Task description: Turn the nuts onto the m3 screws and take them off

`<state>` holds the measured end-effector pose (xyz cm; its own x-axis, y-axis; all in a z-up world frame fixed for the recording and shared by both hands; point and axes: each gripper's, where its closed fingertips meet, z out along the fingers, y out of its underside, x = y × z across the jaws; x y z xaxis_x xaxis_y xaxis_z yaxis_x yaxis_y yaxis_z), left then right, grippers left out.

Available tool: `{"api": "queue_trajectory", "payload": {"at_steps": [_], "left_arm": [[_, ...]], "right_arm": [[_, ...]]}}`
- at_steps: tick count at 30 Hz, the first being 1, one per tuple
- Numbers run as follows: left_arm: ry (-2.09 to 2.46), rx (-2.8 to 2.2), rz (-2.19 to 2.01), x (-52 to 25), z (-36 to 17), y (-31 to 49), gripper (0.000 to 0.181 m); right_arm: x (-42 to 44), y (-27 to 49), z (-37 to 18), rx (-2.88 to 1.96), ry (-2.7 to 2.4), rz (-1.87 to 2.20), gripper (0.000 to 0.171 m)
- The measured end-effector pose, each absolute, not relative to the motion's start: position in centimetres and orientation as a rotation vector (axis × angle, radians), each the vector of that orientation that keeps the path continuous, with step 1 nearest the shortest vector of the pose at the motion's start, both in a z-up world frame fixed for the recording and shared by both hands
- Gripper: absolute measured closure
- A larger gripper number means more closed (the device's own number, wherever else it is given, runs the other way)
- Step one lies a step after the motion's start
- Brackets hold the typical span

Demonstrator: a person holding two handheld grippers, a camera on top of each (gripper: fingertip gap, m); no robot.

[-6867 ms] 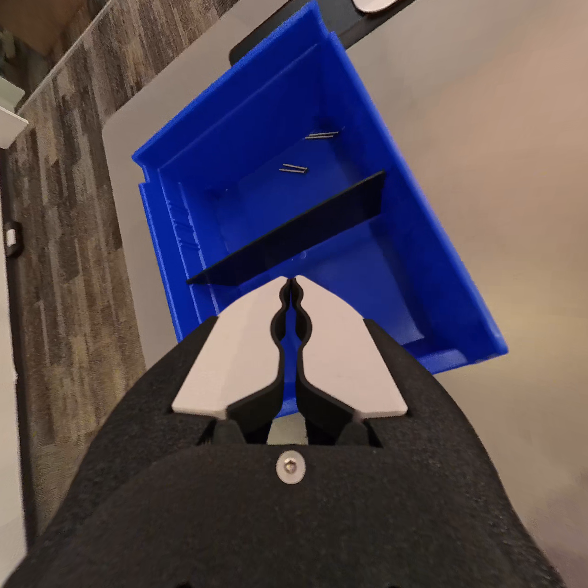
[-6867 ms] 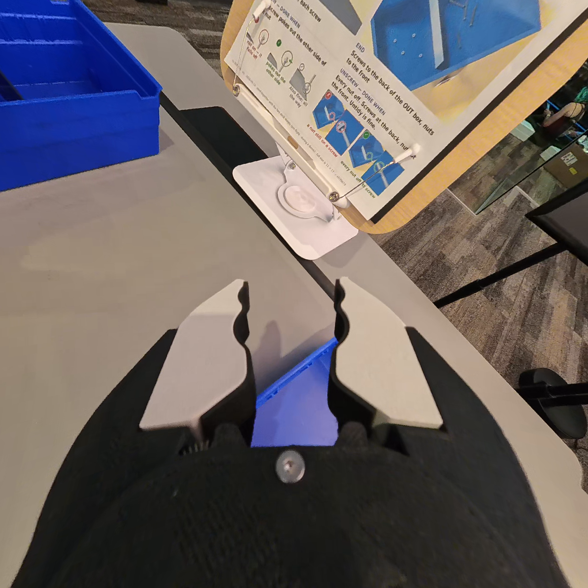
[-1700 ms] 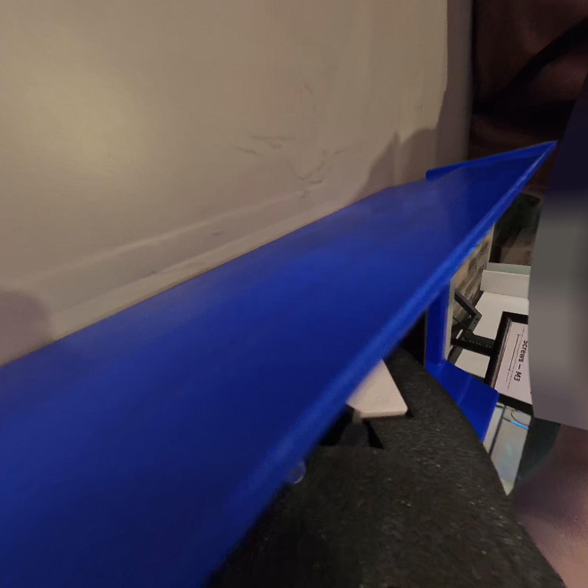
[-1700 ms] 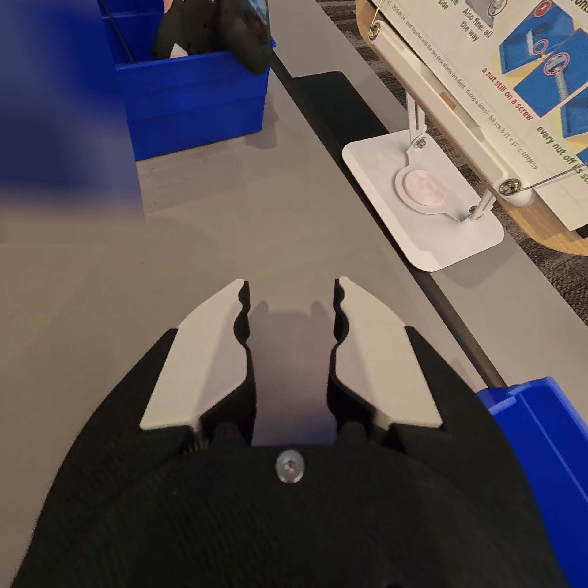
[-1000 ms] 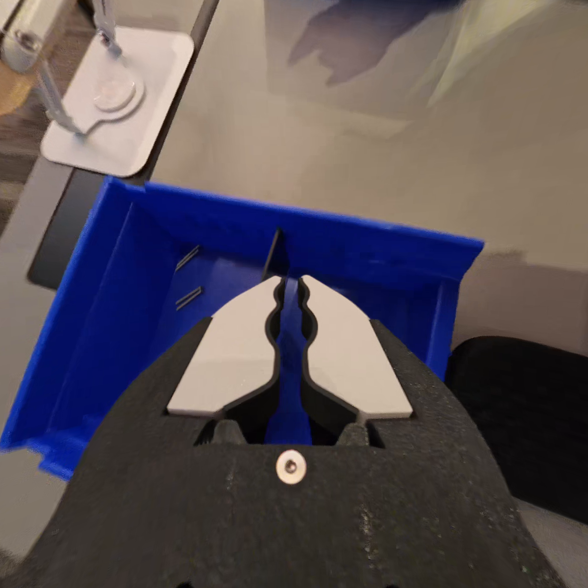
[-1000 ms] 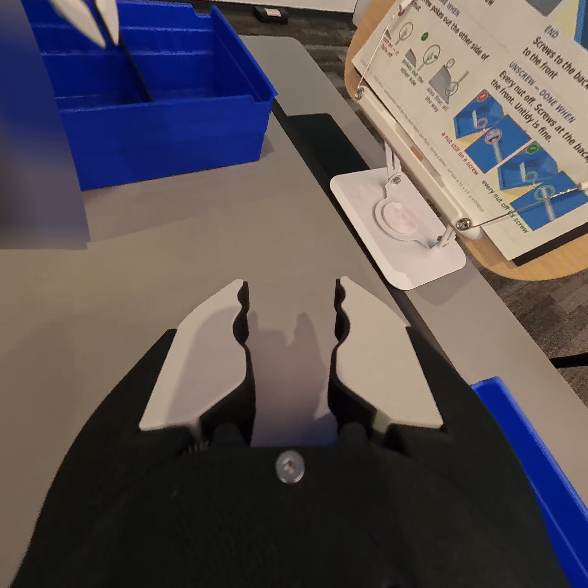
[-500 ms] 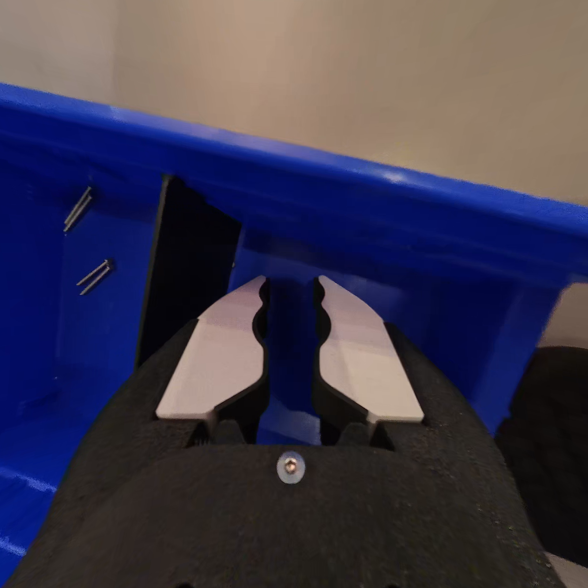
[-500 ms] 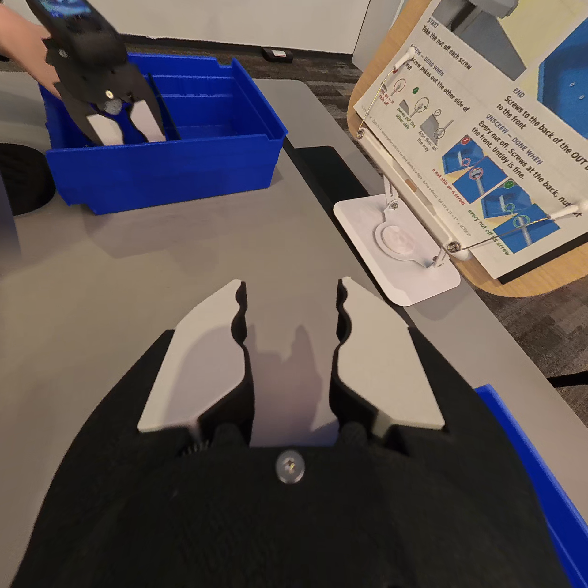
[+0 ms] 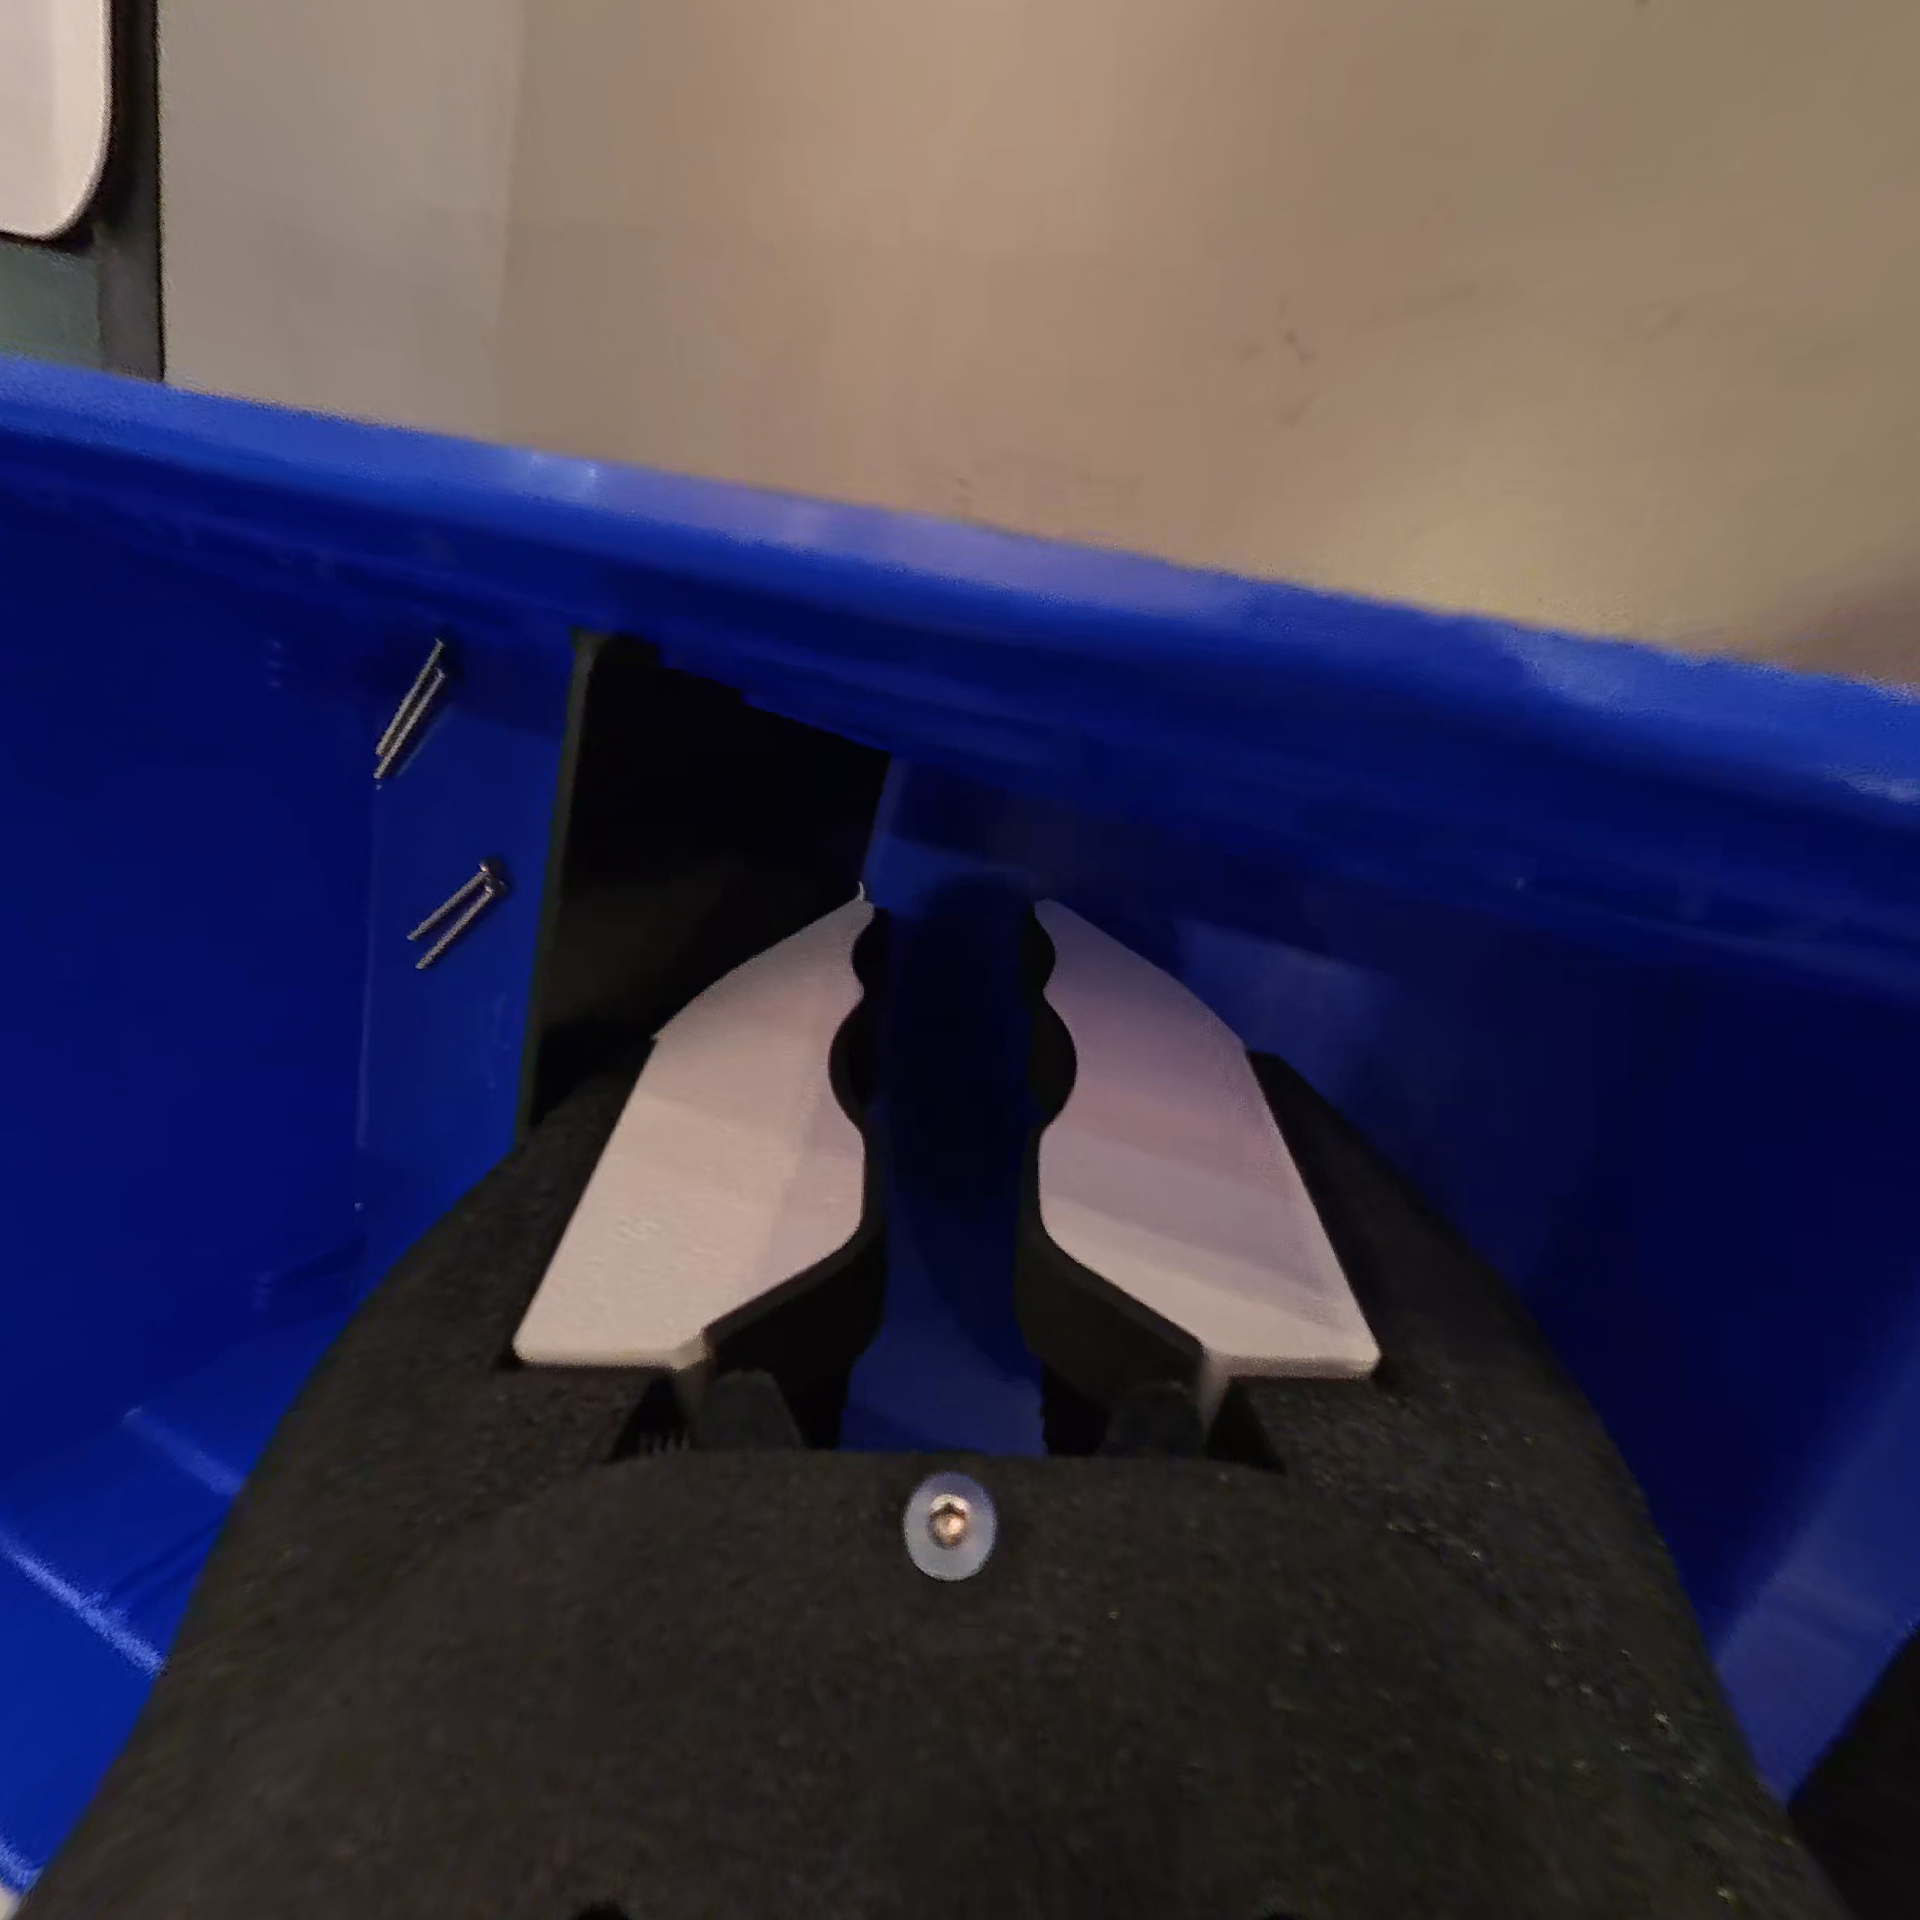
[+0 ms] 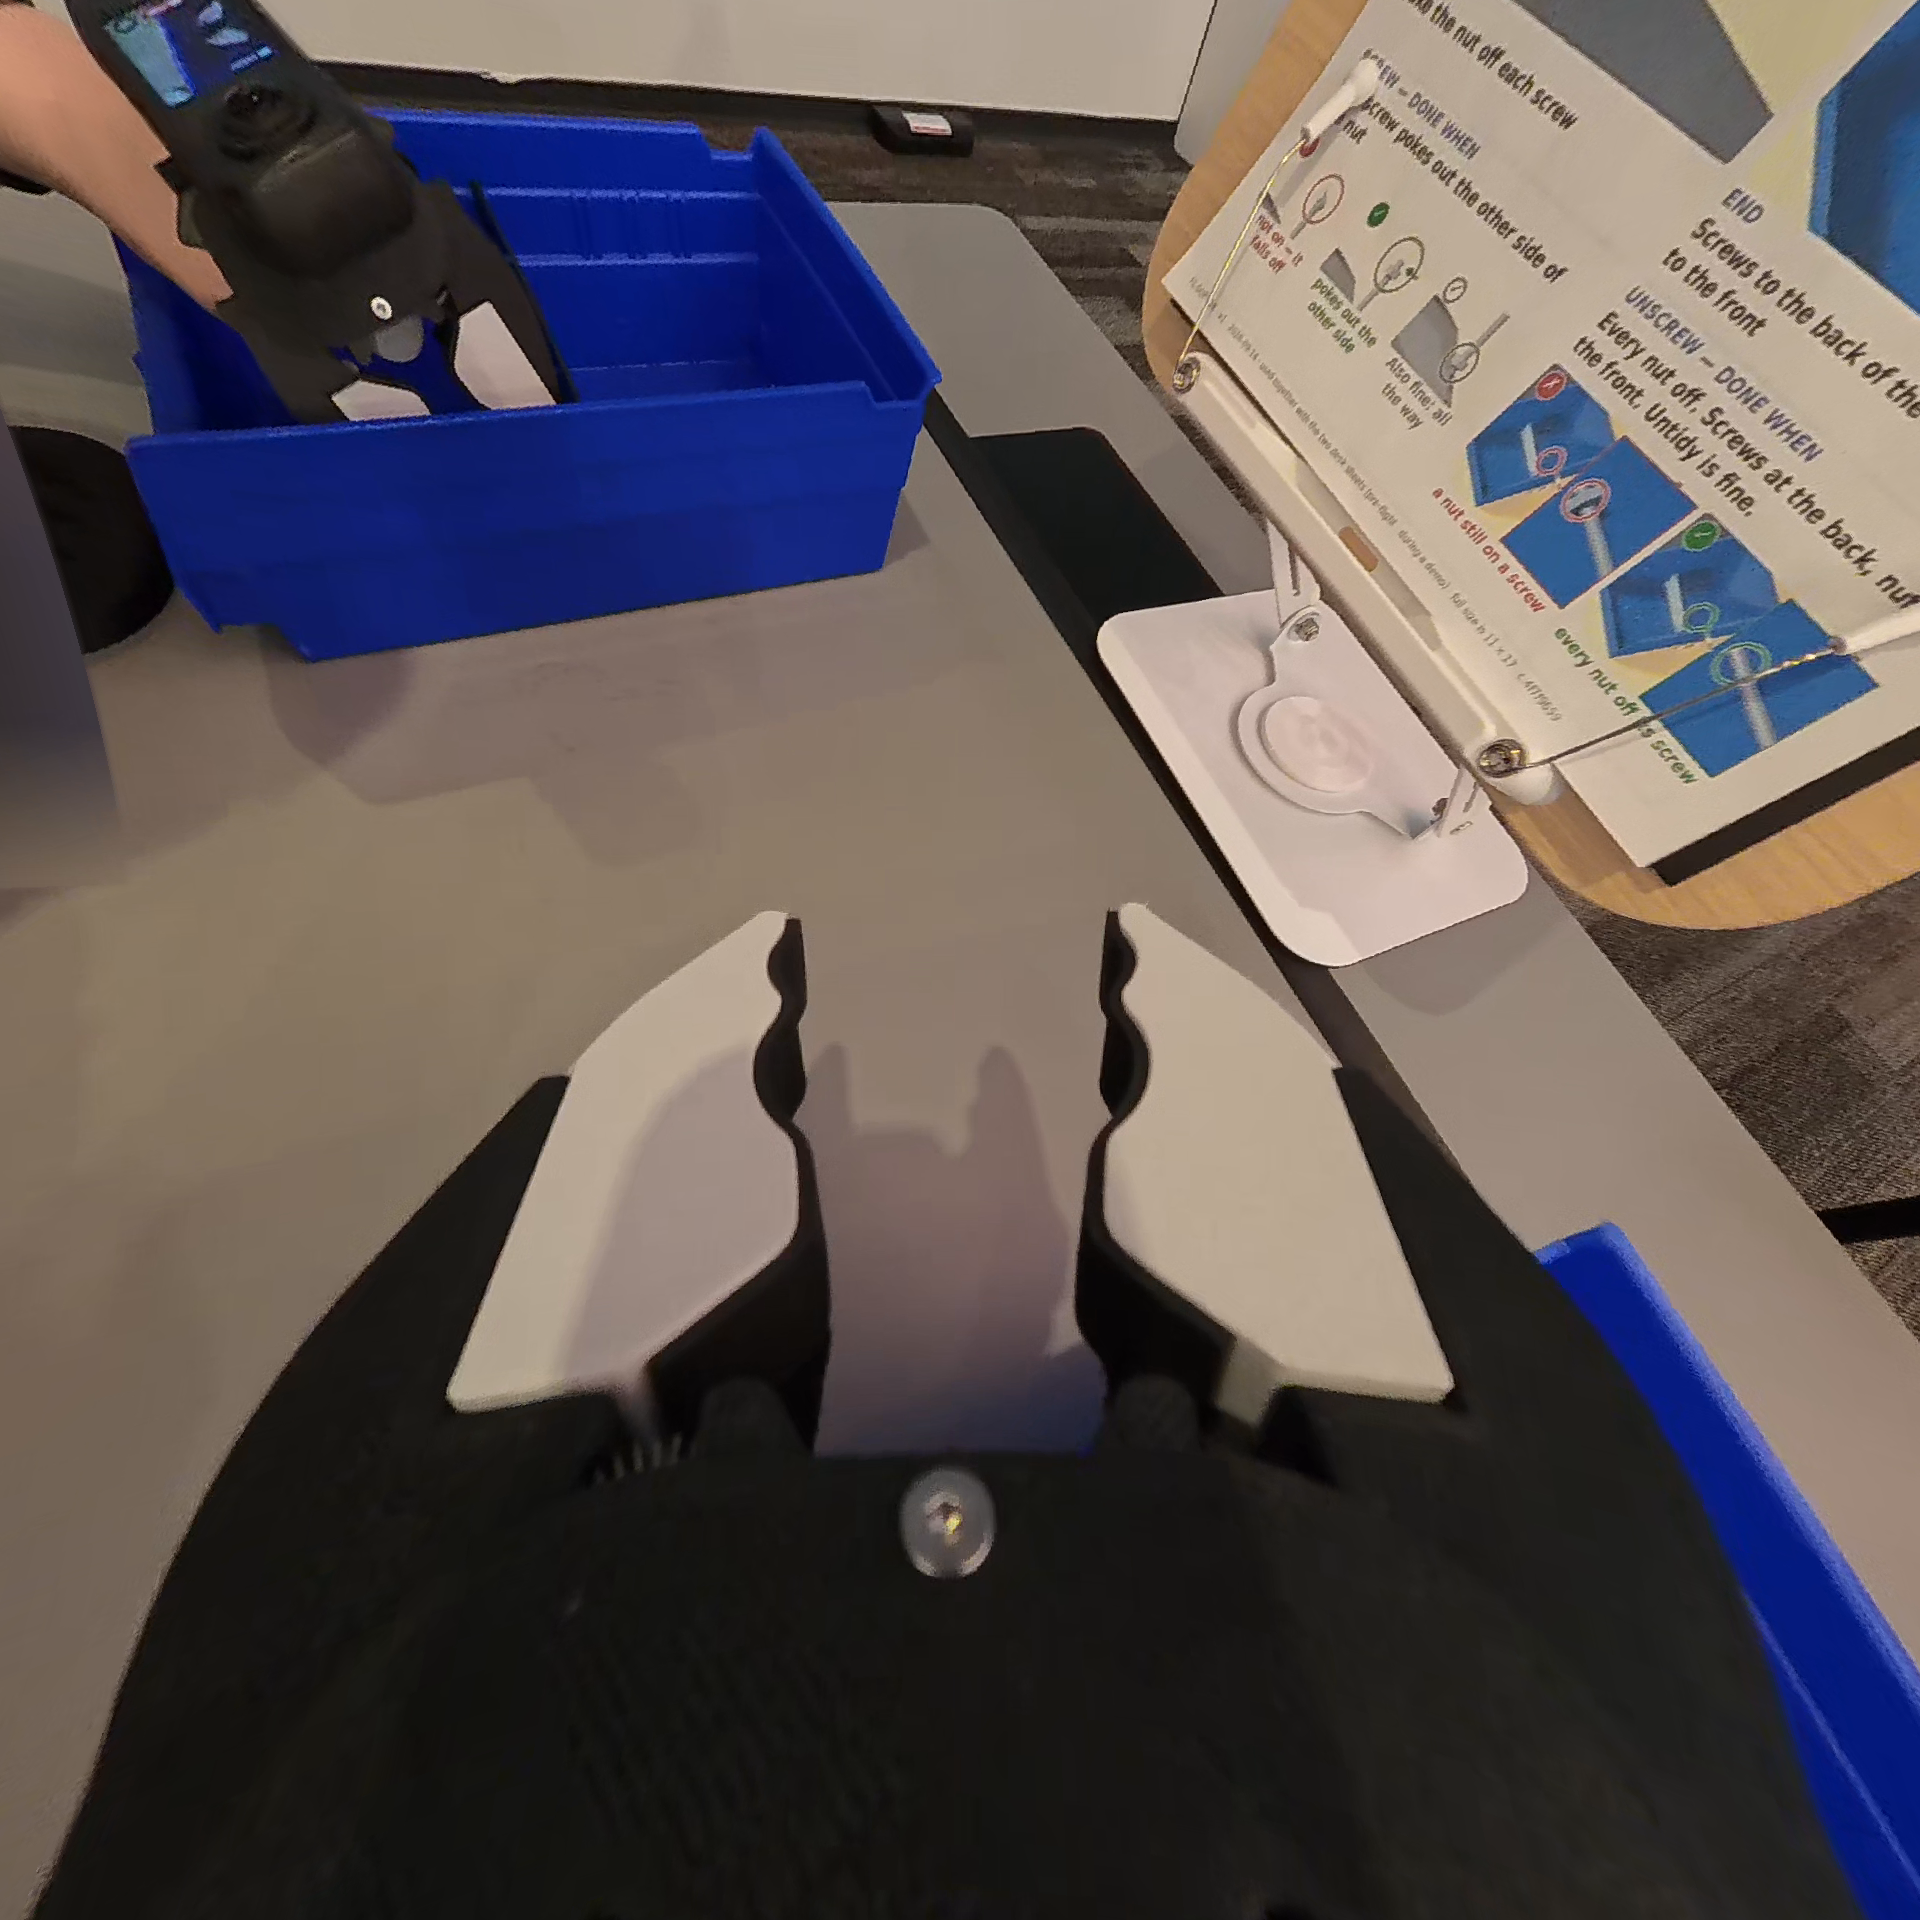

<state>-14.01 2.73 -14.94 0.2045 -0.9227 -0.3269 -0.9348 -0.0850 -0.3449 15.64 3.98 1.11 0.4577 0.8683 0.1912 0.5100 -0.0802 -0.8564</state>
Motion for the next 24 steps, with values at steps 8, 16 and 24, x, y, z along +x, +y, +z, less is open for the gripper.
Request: {"api": "queue_trajectory", "payload": {"at_steps": [8,16,24], "left_arm": [[1.696,-2.027,0.047,-14.0,-14.9,2.8,0.159],[1.563,-2.134,-0.014,-15.2,-14.2,2.7,0.159],[1.100,-2.372,-0.110,-18.7,-8.8,0.7,0.165]], "right_arm": [[15.5,4.1,0.6,-1.752,-1.198,0.461,0.115],[15.6,4.0,0.5,-1.754,-1.202,0.462,0.115],[15.4,3.8,0.7,-1.744,-1.210,0.471,0.115]]}}
